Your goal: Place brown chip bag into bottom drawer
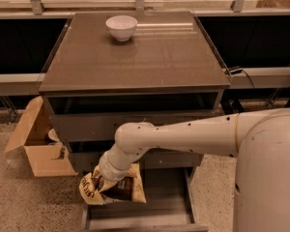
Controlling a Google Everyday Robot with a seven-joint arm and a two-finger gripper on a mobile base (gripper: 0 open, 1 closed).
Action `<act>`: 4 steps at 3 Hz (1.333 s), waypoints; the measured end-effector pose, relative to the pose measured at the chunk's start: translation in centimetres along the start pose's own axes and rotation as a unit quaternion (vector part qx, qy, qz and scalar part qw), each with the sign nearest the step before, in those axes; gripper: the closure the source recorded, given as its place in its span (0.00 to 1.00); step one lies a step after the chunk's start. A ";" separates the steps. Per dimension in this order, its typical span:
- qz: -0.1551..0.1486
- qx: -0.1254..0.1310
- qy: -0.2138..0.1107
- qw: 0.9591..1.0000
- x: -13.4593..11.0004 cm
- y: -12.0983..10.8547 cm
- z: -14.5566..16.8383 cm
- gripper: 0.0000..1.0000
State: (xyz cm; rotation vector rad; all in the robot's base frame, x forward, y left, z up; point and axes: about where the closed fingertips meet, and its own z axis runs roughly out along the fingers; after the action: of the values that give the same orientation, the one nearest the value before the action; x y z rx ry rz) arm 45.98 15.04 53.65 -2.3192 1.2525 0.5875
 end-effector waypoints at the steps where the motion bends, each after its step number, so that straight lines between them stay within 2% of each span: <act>1: 0.004 0.022 0.020 1.000 3.1 1.0 1.9 1.00; 2: -0.003 0.054 0.038 0.998 8.2 2.5 4.7 1.00; 3: -0.002 0.075 0.029 0.997 12.7 3.6 7.4 1.00; 4: 0.008 0.097 -0.009 0.995 17.0 4.5 9.3 1.00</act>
Offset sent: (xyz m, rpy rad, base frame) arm 0.0283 -0.0717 -0.1572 0.0088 -0.2123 -0.1183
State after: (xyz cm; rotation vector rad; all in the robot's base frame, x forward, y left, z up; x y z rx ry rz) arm 49.18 6.72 35.84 -2.1411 1.2616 0.4673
